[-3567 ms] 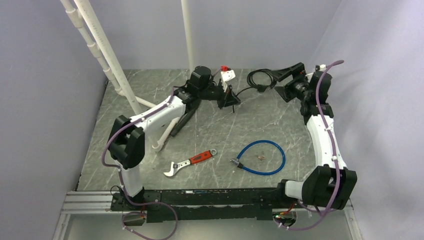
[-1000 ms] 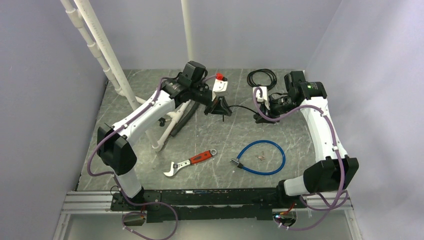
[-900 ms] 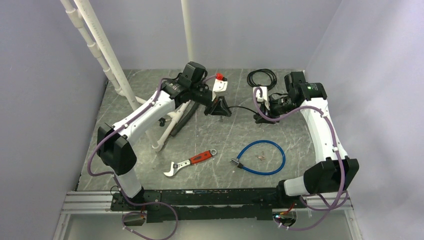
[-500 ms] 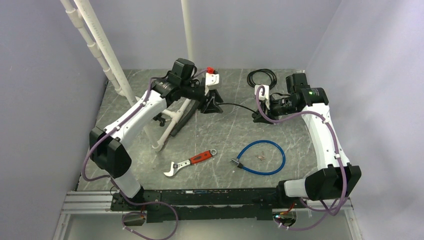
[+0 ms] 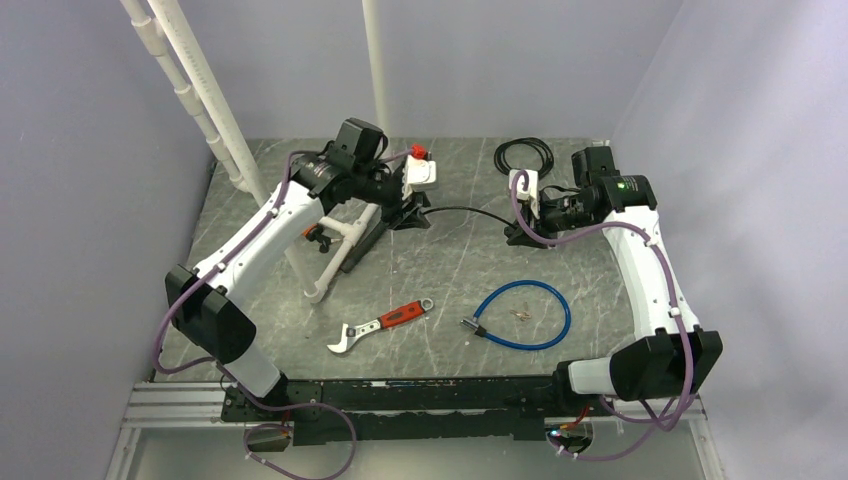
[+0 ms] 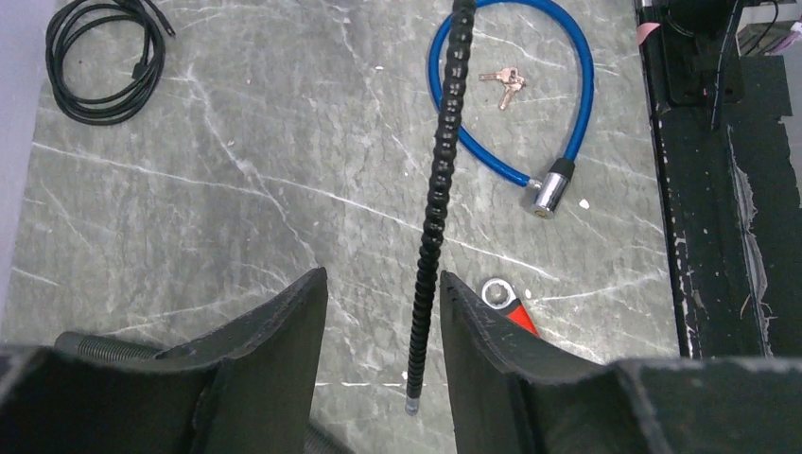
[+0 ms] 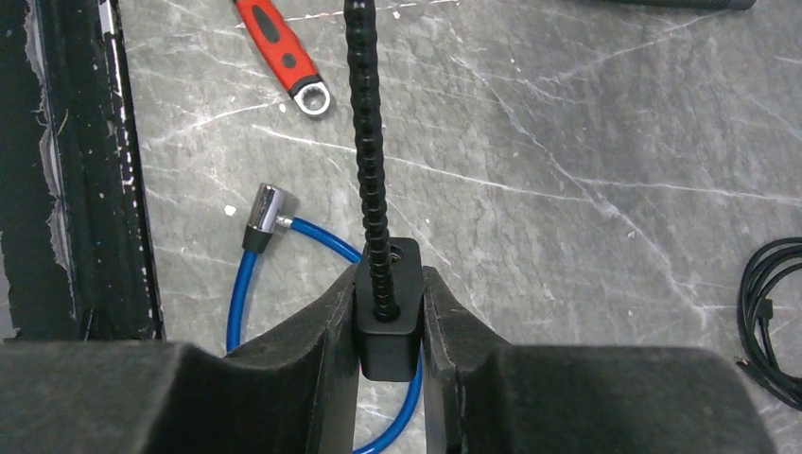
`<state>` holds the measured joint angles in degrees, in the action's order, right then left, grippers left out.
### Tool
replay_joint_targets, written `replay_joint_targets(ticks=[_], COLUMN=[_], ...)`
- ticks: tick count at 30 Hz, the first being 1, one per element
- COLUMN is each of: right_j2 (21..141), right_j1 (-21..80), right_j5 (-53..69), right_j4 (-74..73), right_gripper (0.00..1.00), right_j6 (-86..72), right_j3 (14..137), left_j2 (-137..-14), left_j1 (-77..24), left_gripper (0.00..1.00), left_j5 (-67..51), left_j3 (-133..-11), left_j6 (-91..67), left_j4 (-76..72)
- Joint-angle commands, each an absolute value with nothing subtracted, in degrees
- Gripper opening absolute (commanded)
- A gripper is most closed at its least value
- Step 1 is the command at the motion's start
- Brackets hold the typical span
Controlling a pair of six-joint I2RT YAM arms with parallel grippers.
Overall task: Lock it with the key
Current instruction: Pick up the lock from the center of the board.
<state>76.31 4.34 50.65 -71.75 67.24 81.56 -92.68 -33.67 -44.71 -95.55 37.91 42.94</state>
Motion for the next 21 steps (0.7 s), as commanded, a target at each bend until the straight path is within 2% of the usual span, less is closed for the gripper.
replay_joint_targets(ticks=[1, 7, 16, 21], right_j2=[76.1, 76.2, 75.7, 75.9], right_j1=[4.4, 4.3, 4.4, 4.4], right_j5=[51.4, 50.6, 50.9, 51.2], right_j4=[-71.5, -72.0, -71.5, -71.6], right_gripper=[0.00, 0.00, 0.00, 0.00], right_j6=[67.1, 67.5, 66.9, 66.9], right_j3=[82.2, 82.0, 81.4, 81.6], left_j2=[-91.3, -91.2, -93.4, -94.4], left_j1=[-33.7, -33.6, -33.6, -33.6], left_gripper=[0.51, 0.50, 0.26, 0.27], left_j5=[-44.7, -47.0, -46.7, -45.9], left_j3=[-98.8, -100.3, -102.5, -103.2], left_j6=[40.2, 39.8, 41.0, 42.1], left_j4=[46.0, 46.5, 50.6, 52.9])
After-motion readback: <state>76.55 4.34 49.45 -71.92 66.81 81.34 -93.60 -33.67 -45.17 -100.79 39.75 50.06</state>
